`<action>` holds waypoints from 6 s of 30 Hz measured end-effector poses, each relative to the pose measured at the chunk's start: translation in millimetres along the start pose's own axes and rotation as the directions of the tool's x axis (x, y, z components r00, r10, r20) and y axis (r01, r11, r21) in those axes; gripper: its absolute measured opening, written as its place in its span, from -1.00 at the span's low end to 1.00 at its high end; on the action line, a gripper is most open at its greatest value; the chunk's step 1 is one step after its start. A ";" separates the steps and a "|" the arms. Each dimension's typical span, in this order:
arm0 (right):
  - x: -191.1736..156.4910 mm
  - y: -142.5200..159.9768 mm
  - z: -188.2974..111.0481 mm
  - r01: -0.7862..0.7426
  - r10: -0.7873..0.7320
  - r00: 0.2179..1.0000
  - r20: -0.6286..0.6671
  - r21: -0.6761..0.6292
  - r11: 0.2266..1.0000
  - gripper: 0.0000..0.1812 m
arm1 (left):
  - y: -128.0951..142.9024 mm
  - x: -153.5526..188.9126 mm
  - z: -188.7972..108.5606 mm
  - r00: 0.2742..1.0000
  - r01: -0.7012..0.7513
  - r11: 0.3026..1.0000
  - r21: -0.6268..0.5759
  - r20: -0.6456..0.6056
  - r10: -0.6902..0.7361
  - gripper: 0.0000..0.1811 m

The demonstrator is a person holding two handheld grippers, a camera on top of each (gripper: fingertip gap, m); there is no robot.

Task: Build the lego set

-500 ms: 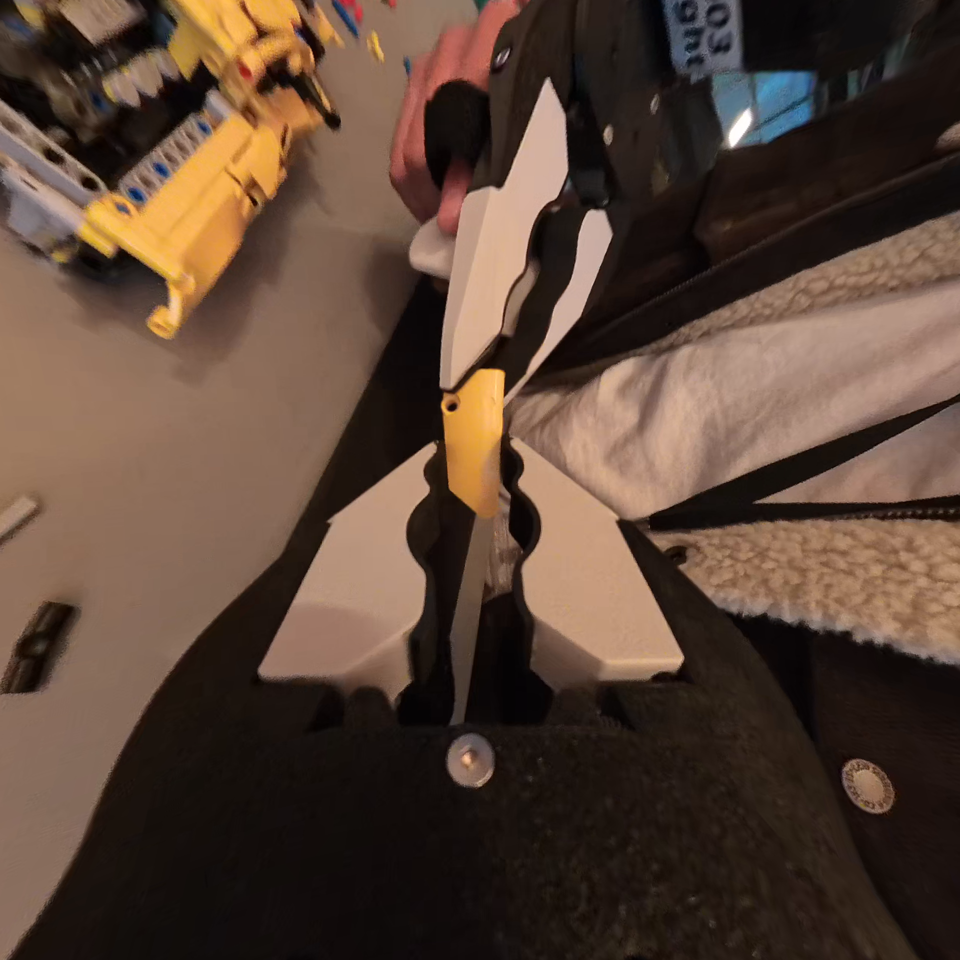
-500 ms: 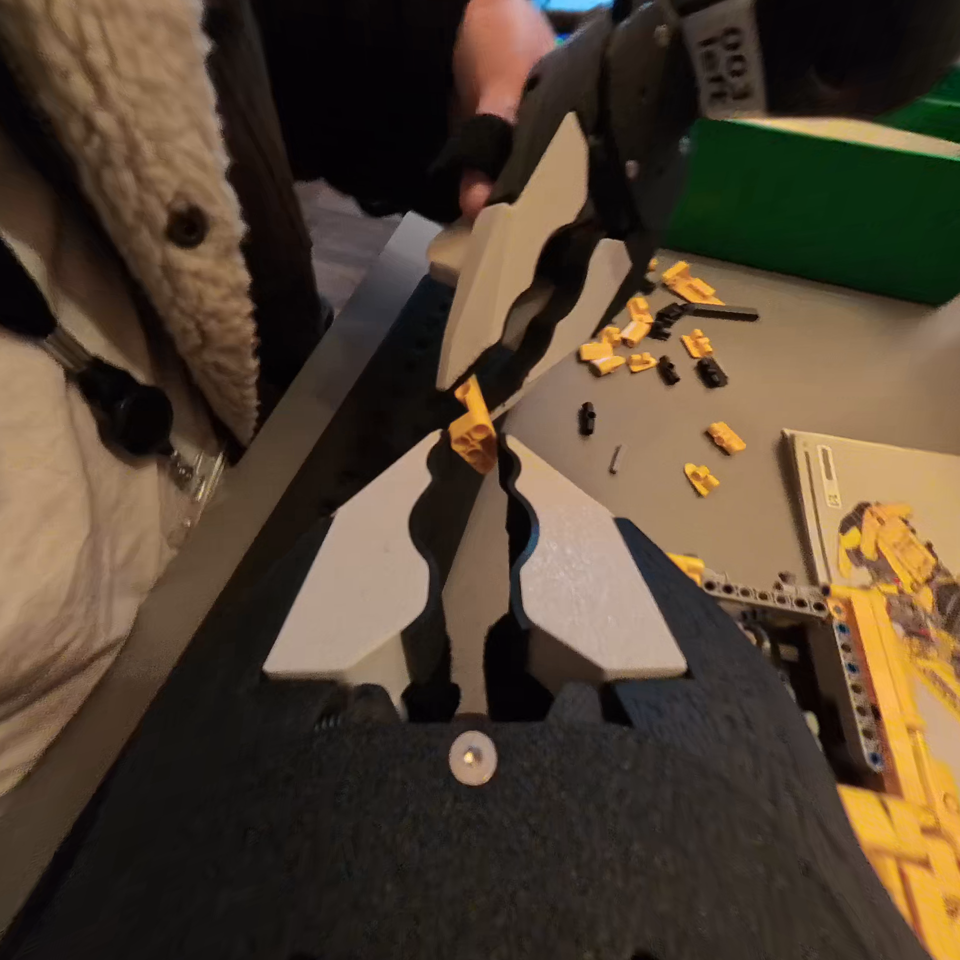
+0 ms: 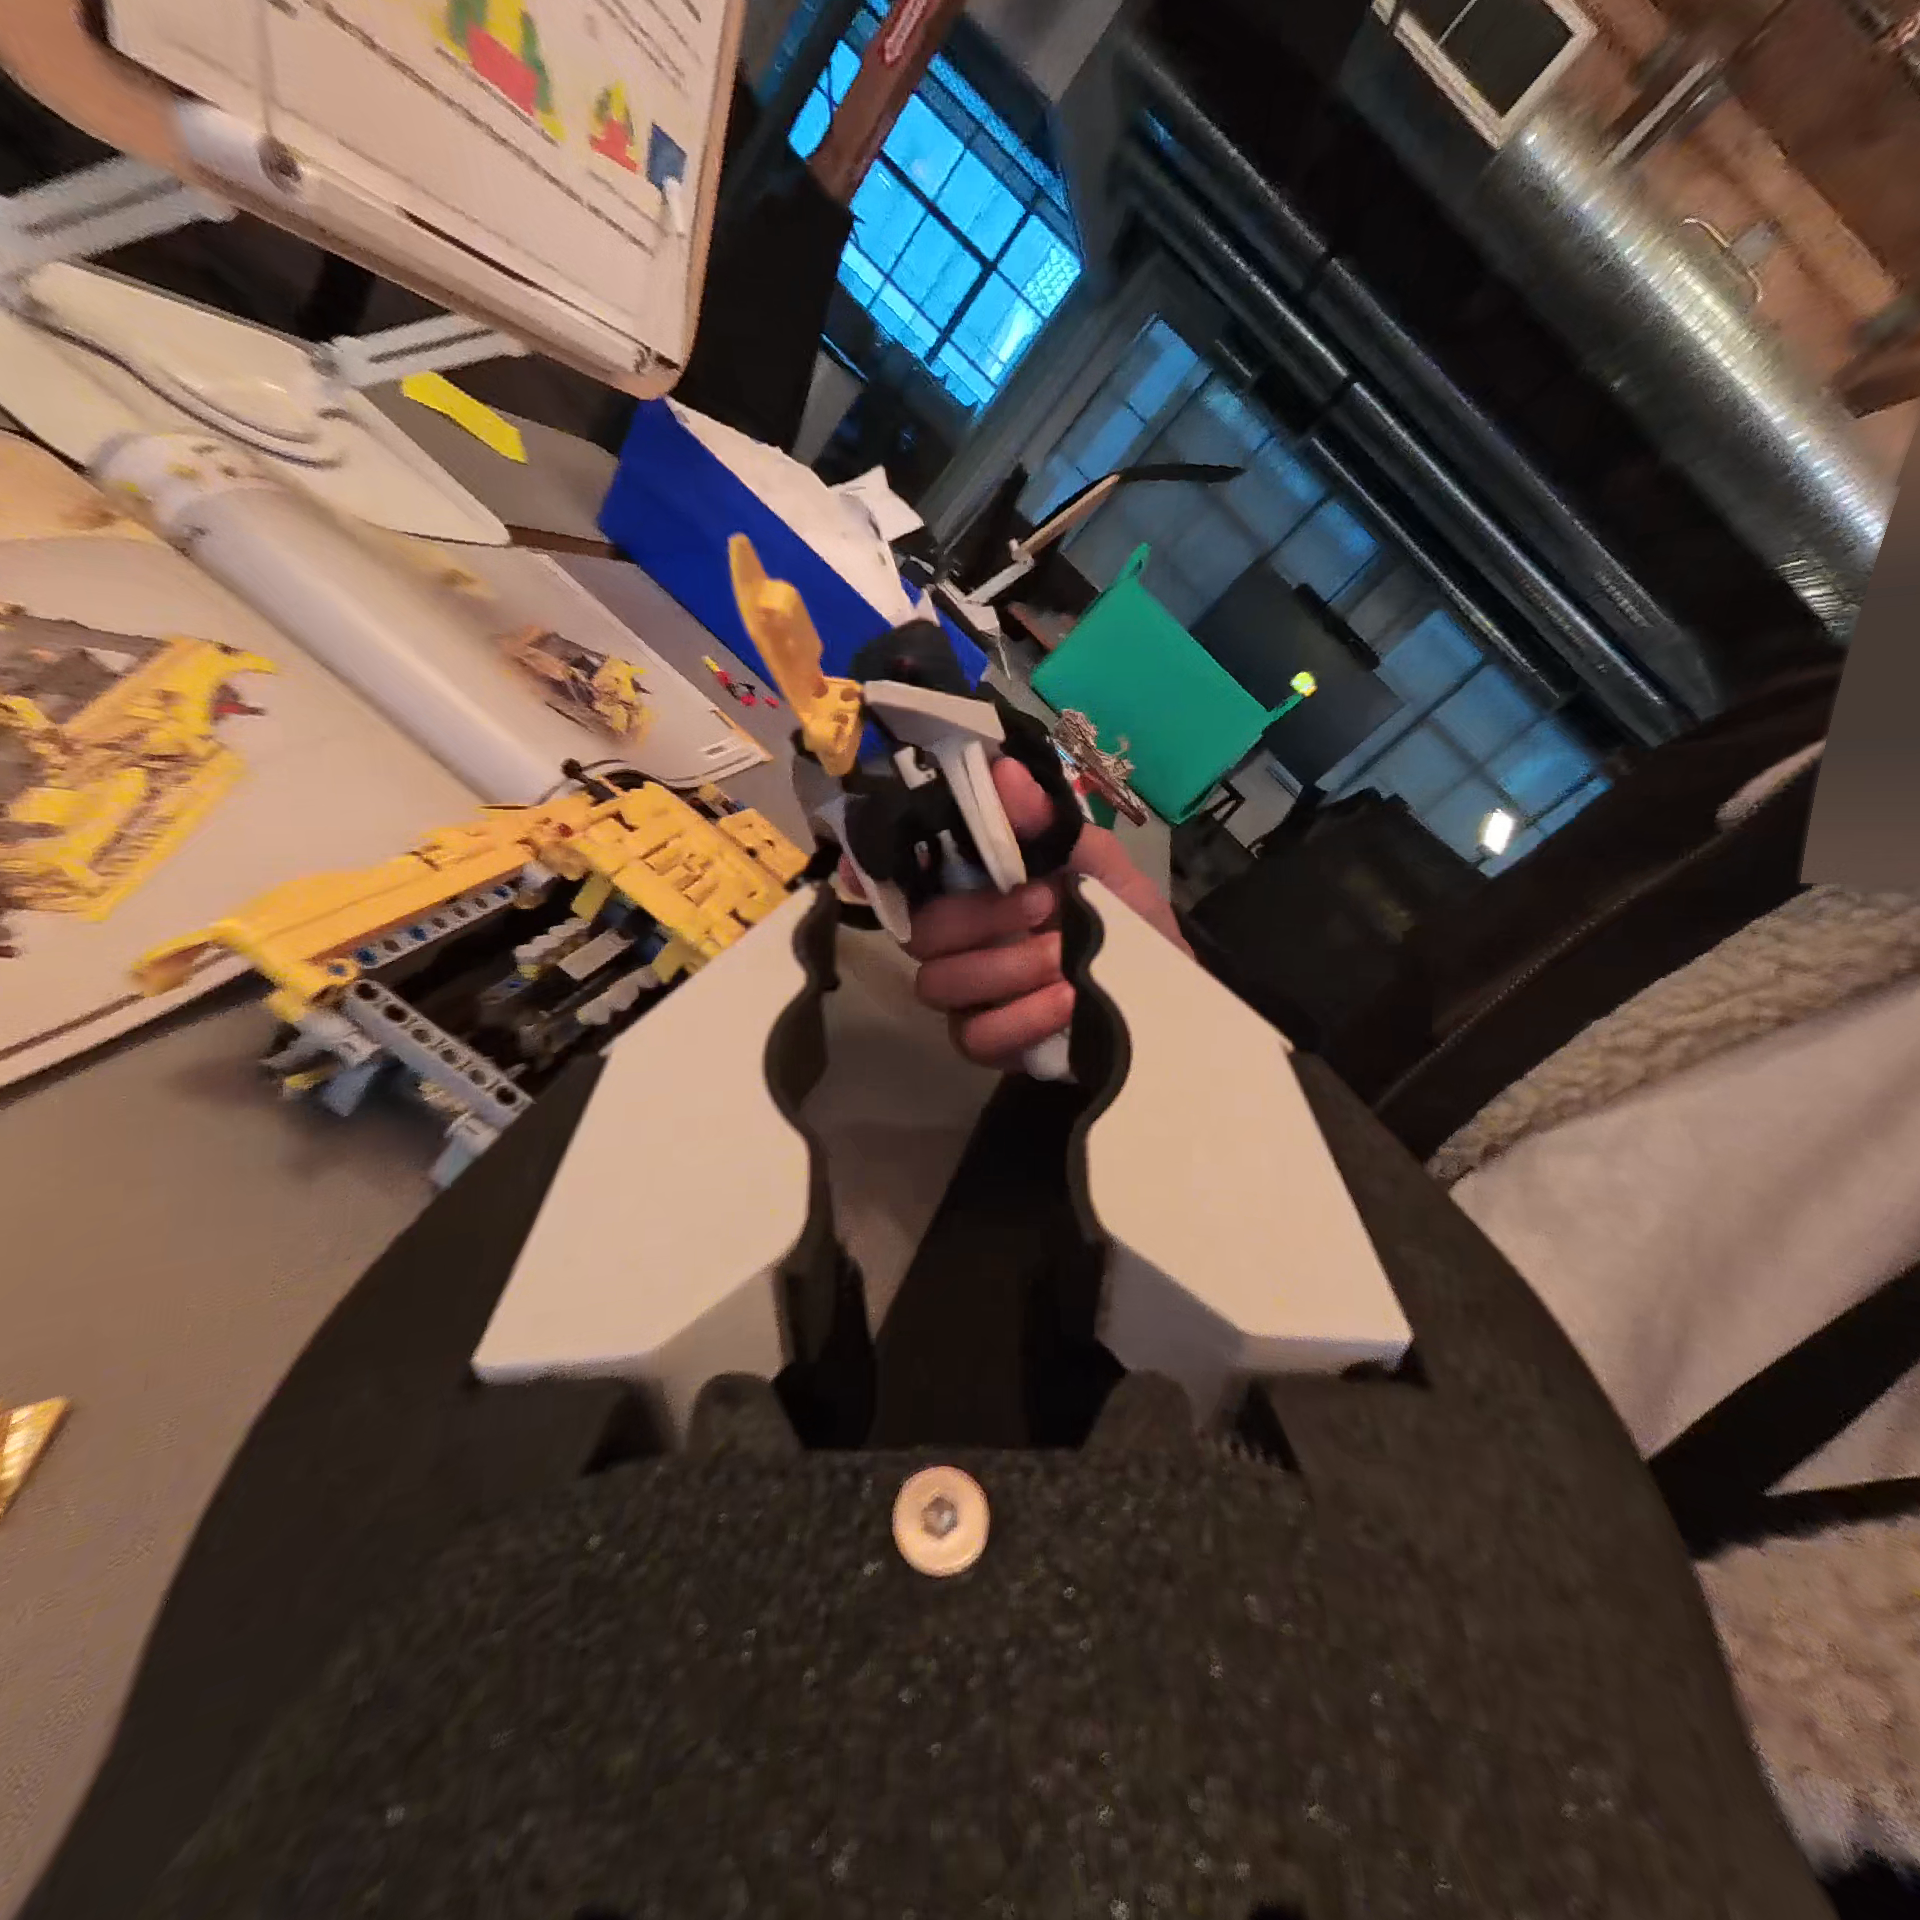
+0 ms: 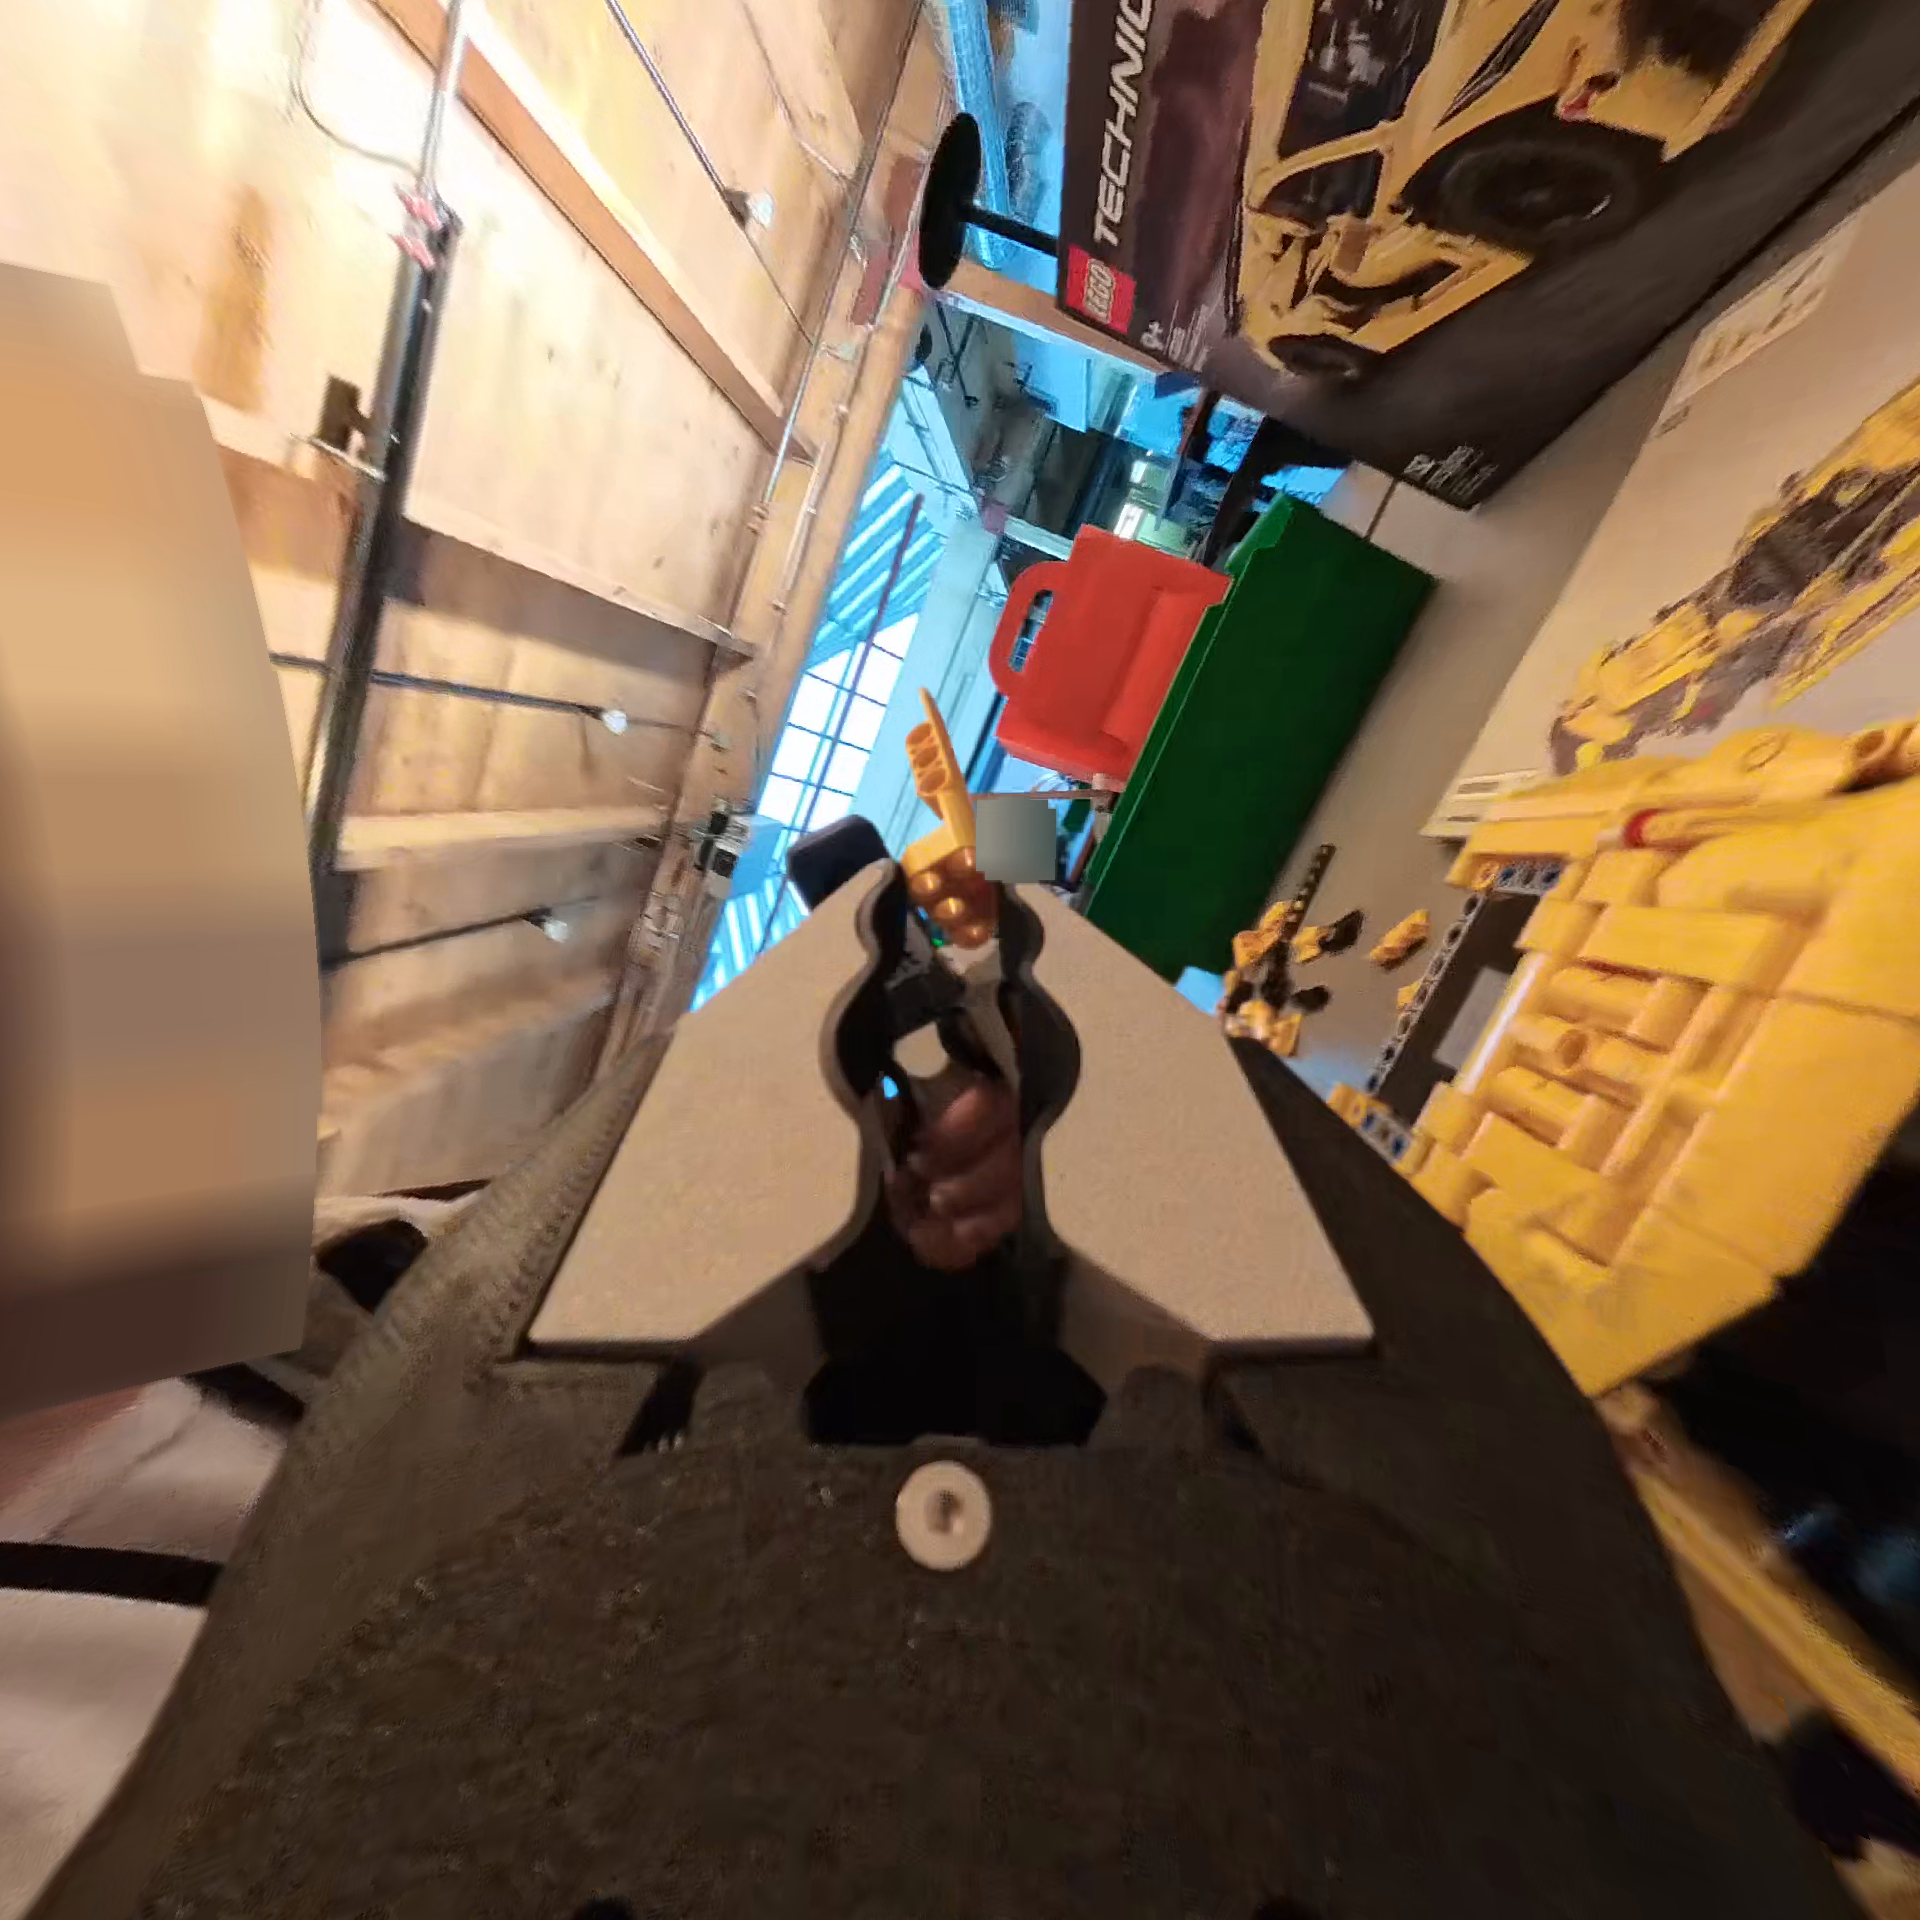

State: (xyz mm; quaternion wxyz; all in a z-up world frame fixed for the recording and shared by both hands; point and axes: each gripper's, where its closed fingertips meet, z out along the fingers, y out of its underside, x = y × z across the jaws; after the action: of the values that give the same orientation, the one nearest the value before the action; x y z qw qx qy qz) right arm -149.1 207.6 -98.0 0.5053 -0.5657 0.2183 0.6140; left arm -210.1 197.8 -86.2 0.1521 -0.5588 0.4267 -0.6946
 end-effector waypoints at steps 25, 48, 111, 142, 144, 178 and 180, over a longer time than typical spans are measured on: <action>15.6 40.2 1.8 0.449 -0.503 0.852 -0.146 -0.291 0.845 -0.63 | 18.9 -52.5 0.9 0.920 0.363 0.932 -0.023 0.167 -0.354 -0.98; 40.2 107.3 -10.5 0.689 -0.777 0.624 0.084 -0.527 0.497 -0.69 | 95.8 -121.3 -298.9 0.543 0.560 0.800 -0.216 0.825 -0.158 -0.97; 52.3 113.2 -12.4 0.613 -0.714 0.697 0.069 -0.574 0.543 -0.69 | 101.1 -110.4 -201.6 0.695 0.035 0.754 -0.656 0.558 0.453 -0.67; 51.4 114.0 -12.5 0.609 -0.706 0.705 0.073 -0.573 0.549 -0.69 | 69.4 -166.9 -295.4 0.291 0.161 0.959 -0.233 0.940 0.180 -0.68; 51.1 113.1 -12.3 0.603 -0.698 0.713 0.071 -0.569 0.559 -0.69 | 67.3 -170.2 -296.0 0.276 0.160 0.964 -0.213 0.947 0.163 -0.75; 6.6 9.8 -129.4 0.654 -0.743 0.596 -0.303 -0.352 0.669 -0.69 | 177.2 -45.0 80.7 0.659 -0.650 0.263 -0.713 -0.357 0.662 -0.85; 7.1 11.5 -123.3 0.646 -0.728 0.625 -0.281 -0.338 0.685 -0.69 | 169.2 -47.7 76.4 0.667 -0.633 0.303 -0.713 -0.303 0.680 -0.71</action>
State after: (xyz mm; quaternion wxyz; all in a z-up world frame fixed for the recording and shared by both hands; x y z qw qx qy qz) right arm -99.6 102.1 -140.7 0.5862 -0.7654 0.0170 0.2649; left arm -170.1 98.6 -245.2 0.1781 -0.3614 0.8646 -0.3003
